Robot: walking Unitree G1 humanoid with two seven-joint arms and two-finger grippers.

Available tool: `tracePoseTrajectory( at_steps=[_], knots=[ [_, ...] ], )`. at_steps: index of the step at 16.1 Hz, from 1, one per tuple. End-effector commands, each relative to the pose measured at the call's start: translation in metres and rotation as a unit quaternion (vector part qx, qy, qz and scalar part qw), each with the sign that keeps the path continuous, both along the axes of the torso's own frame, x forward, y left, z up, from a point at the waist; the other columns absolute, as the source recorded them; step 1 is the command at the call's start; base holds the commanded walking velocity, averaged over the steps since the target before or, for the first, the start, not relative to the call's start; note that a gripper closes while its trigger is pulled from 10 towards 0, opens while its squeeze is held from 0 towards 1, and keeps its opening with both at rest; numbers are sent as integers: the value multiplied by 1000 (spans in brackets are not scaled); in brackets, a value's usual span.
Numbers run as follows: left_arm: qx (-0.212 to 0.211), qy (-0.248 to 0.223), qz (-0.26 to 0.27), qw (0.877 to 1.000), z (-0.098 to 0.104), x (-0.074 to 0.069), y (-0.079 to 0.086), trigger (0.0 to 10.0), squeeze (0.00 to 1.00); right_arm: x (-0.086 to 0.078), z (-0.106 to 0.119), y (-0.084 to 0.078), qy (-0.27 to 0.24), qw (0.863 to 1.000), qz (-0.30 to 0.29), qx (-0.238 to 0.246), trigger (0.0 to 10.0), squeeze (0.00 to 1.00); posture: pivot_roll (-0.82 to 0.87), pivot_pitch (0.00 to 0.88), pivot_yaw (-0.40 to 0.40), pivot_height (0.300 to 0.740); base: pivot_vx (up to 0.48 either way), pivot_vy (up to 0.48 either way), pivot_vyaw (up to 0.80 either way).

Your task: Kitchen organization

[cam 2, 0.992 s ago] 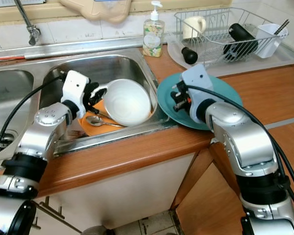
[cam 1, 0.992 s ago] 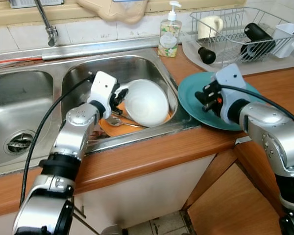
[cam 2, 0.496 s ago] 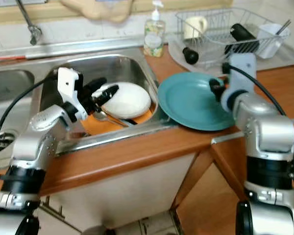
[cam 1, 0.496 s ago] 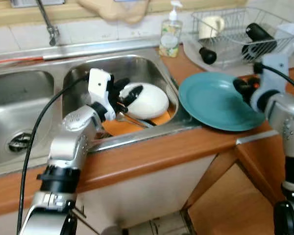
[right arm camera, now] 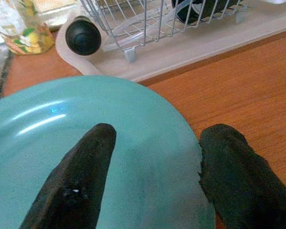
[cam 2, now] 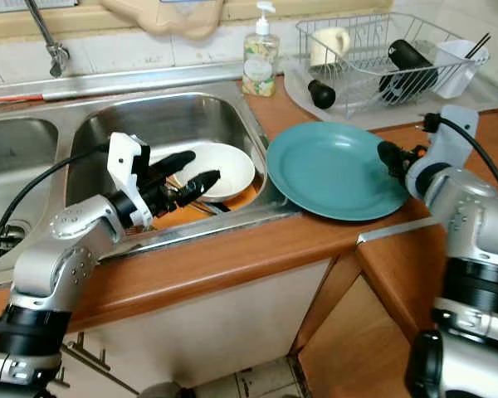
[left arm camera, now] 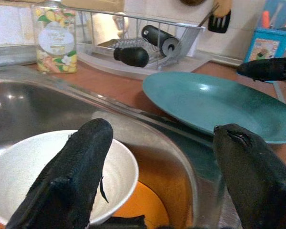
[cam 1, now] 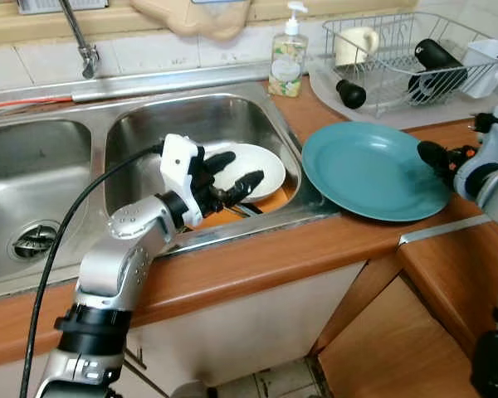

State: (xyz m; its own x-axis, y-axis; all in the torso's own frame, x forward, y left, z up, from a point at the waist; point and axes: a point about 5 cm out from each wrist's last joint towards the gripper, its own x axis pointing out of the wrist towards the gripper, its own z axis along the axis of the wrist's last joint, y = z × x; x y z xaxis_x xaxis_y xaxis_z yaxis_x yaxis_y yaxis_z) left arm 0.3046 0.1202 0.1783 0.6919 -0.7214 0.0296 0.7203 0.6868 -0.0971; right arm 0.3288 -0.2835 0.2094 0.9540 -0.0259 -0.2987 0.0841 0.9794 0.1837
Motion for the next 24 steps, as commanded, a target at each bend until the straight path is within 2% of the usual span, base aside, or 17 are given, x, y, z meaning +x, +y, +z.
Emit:
tracePoseTrajectory(
  at_steps=[1,5,6,7,8,9,10,11,12,13,17,24],
  knots=[
    [5,0,-11,1000,2,-3,0,10000,1000,-1,3,-6,-10,1000,2,10,10000,1000,-93,0,21,740,0,0,0],
    [14,3,-8,1000,0,-6,3,10000,1000,-7,-12,-11,36,997,18,64,10000,1000,-99,0,22,740,0,0,0],
    [13,4,-11,1000,0,-7,2,10000,1000,-7,-18,-12,48,996,14,77,10000,0,-100,0,16,740,0,0,0],
    [12,5,-18,1000,0,-8,0,10000,894,-7,-25,-12,63,994,11,92,10000,0,-100,0,12,740,0,0,0],
    [12,6,-24,1000,0,-9,-1,10000,894,-7,-30,-12,74,992,11,102,10000,0,-100,0,12,740,0,0,0],
    [14,10,-36,999,-1,-12,-2,10000,0,-7,-36,-10,85,990,16,112,10000,0,-100,0,8,740,0,0,0],
    [16,14,-47,999,-1,-15,-3,10000,0,-7,-38,-8,91,989,21,117,8196,0,-101,0,8,740,0,0,0],
    [13,19,-56,998,-2,-17,-3,10000,0,-7,-40,-6,94,987,27,126,4275,0,-104,0,10,740,0,0,0],
    [10,23,-64,998,-2,-20,-3,10000,0,-7,-41,-5,95,986,31,133,3490,0,-104,0,10,740,0,0,0],
    [11,28,-71,997,-3,-23,-2,10000,0,-9,-44,-1,100,983,37,148,0,0,-104,0,9,740,0,0,0],
    [13,31,-72,997,-3,-23,-1,10000,0,-11,-47,2,106,978,42,173,0,0,-103,0,9,740,0,0,0],
    [12,37,-74,996,-2,-25,0,10000,0,-8,-37,11,81,967,62,235,0,0,-95,0,7,740,0,0,0]
  ],
)
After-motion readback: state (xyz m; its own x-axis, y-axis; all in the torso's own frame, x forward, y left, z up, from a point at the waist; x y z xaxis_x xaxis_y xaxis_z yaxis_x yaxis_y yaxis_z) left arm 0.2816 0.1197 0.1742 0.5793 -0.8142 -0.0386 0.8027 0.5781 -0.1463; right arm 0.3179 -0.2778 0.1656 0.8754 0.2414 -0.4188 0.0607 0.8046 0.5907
